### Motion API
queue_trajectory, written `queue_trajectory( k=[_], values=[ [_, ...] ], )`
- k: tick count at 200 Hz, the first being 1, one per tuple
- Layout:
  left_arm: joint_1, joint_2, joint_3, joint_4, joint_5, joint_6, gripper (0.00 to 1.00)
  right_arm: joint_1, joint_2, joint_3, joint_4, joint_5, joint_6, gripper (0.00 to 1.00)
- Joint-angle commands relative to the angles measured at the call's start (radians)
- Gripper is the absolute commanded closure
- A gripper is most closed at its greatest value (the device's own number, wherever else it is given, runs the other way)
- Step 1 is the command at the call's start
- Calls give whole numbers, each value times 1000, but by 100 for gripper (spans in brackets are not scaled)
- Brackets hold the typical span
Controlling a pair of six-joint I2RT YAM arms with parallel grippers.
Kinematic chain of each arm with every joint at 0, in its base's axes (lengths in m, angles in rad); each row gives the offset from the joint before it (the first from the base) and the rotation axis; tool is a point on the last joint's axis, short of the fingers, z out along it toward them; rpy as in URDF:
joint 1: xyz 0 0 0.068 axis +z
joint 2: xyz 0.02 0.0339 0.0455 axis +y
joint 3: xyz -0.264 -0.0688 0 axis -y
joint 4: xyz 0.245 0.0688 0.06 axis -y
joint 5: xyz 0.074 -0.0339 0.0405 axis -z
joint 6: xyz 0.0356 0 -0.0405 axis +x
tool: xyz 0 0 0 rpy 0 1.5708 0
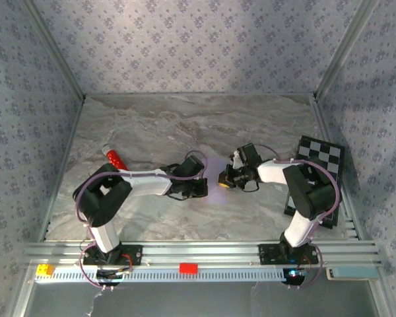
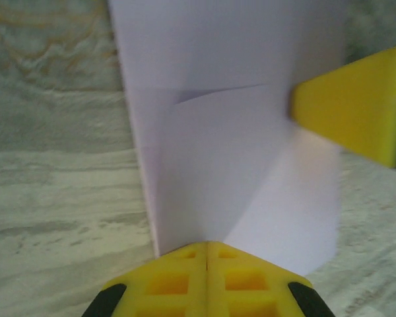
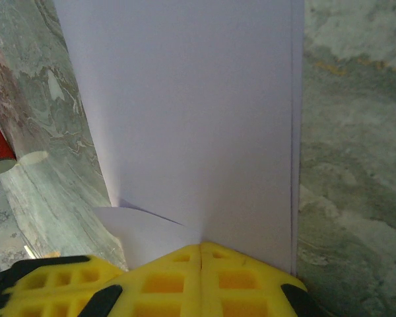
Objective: Fold a paper plane with a square sheet of paper (pick it up from the middle)
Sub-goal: Fold the triangle a second time at the center of the table.
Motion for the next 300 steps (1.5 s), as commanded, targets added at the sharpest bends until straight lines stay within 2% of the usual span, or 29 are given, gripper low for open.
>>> queue_trajectory(
  k=[1,49,92,132,174,207,235,300],
  values=[
    [-12,9,-45,-1,-19,-14,98,-11,-21,20,-86,48,-9,99],
    [-20,-7,-70,-5,-43,-31,98,36,-102,66,-132,26,-22,97],
    [-21,0,-55,-26,-60,-35,99,105,-30,25,-76,62,21,98],
    [-22,0,-57,-38,-67,-35,100,47,19,-25,-15,64,40,99],
    [-24,0,-67,-29,-75,-41,100,-70,0,-7,-14,51,15,99],
    [-29,-3,-72,-14,-78,-51,100,-156,-11,-9,5,-7,13,98],
    [-38,-18,-66,9,-80,-70,100,-156,-98,-18,-23,-4,-1,96],
    [-60,-79,-30,28,-144,-137,99,-90,-306,-102,-143,108,1,88]
  ],
)
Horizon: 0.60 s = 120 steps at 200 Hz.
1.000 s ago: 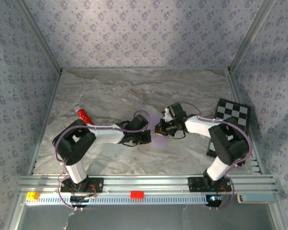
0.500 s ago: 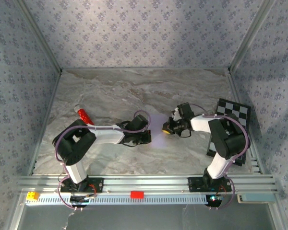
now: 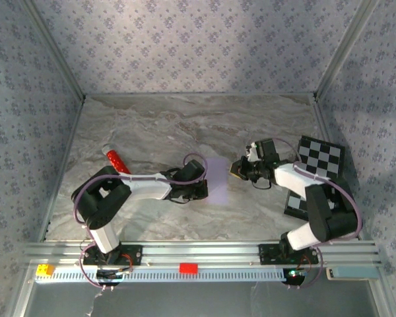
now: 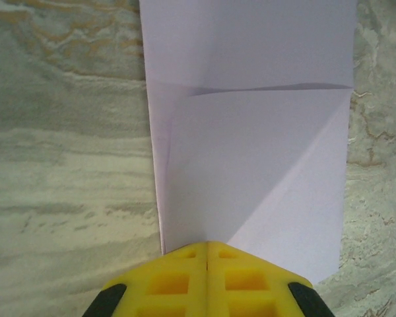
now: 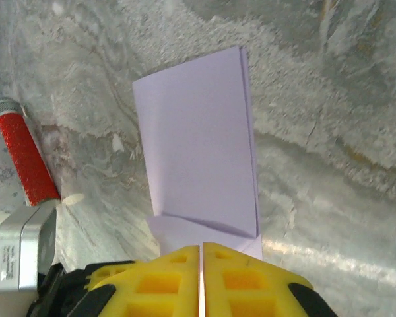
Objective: Fold a paper plane with a square sheet of paper (pick it up from the middle)
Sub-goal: Fold the triangle a second time at the center of the table.
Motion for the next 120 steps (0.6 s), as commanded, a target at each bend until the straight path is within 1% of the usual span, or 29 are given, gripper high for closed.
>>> queue_trajectory(
  k=[1,23,57,69,107,120],
  values=[
    [-17,-47,6,-14,-49,-47,99,24,-43,-41,-85,47,-3,88],
    [-26,-51,3,-1,-63,-62,99,54,-74,-58,-108,70,6,86],
    [-30,-80,-4,10,-65,-56,94,95,-104,-77,-120,89,31,84],
    [-27,-84,13,1,-63,-37,91,114,-113,-83,-127,100,40,84],
    [3,-57,111,-86,-43,58,91,159,-121,-112,-116,114,93,81],
    [22,-43,129,-92,-13,90,91,172,-126,-118,-118,121,109,79]
  ],
)
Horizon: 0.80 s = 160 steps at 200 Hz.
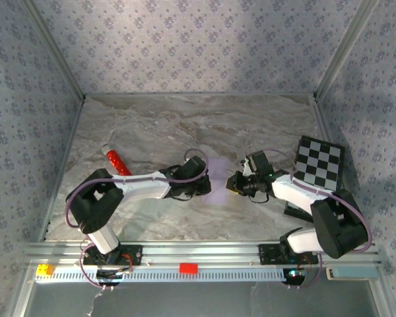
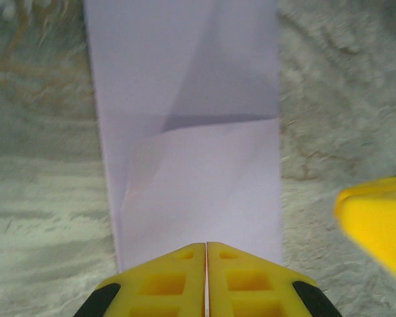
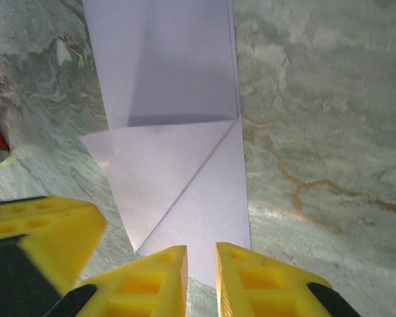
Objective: Fold a paper plane with a square sheet of paper (pick it up from the middle)
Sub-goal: Fold the triangle a second time at the center of the table.
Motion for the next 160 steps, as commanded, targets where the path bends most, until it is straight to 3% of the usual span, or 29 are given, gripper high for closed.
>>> queue_trajectory(
  k=[1,99,160],
  values=[
    [32,6,62,-46,31,85,91,23,-23,-20,-22,33,50,79],
    [102,125,157,-100,199,226,90,85,-28,-51,-7,44,166,75],
    [97,219,175,-196,128,144,95,92,-22,-47,-23,27,182,76]
  ],
)
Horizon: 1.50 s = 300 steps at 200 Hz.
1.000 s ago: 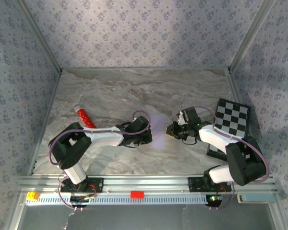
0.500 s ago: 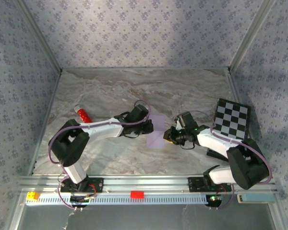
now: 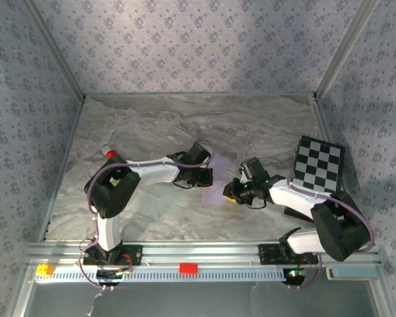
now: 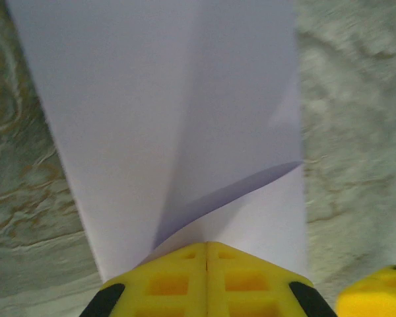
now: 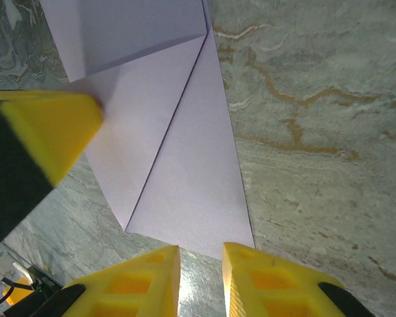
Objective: Fold a paper plane with a square sheet of paper (pick it up from the middle)
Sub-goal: Fold the triangle a second time at the center of the table, then turn over the paper at the center of the table.
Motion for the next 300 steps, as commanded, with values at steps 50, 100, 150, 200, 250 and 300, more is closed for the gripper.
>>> queue_trajectory(
  k=[50,100,150,200,250,300],
  values=[
    [-51,13,-81,-22,-67,-207,96,13,-11,-3,-65,17,38,73],
    [-109,-10,-81,-40,-144,-293,96,11,4,1,-76,19,22,69],
    [-104,-69,-62,-31,-172,-213,92,4,-4,11,-49,26,1,77],
    [-98,-75,-52,-19,-151,-139,90,1,-2,8,-116,38,-18,72],
    [-76,-126,-123,90,-82,-101,86,12,-35,8,-111,17,-32,70],
    [-60,-131,-141,80,-67,-79,86,26,-16,11,-83,-7,-33,67]
  ],
)
